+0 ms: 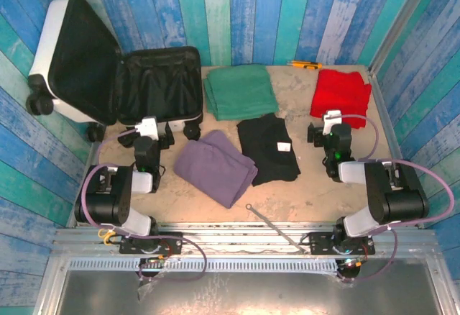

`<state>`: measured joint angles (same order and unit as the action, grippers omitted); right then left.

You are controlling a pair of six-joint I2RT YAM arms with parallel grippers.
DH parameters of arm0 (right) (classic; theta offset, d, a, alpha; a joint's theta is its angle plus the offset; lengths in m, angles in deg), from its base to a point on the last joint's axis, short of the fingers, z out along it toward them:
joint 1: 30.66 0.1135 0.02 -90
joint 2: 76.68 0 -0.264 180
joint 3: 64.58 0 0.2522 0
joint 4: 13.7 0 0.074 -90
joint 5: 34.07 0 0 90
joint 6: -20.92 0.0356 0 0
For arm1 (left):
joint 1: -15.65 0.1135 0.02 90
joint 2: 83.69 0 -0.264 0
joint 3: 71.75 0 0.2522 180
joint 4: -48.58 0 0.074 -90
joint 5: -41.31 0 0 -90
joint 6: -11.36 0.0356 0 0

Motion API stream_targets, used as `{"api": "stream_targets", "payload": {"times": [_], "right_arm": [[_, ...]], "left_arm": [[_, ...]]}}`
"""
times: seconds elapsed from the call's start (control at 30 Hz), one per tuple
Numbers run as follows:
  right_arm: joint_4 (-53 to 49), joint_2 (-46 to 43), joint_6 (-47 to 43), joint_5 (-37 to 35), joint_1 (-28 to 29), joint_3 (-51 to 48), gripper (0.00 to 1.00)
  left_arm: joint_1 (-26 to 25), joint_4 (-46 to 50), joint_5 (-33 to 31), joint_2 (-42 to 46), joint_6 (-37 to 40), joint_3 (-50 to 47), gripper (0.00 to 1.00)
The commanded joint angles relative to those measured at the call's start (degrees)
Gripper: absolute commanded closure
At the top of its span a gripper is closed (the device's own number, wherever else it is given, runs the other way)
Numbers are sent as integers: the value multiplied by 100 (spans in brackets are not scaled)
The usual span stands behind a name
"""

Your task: Pack the luggage

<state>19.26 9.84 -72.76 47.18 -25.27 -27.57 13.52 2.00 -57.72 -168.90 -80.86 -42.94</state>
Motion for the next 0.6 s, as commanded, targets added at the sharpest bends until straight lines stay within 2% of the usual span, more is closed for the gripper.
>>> {"api": "stream_targets", "payload": {"times": [0.0,0.57], "right_arm": [[21,28,34,41,-29,49,0],[4,36,61,76,-55,66,0]], "left_arm": [[2,24,54,-62,81,110,6],[2,24,53,-66,64,117,7]]}}
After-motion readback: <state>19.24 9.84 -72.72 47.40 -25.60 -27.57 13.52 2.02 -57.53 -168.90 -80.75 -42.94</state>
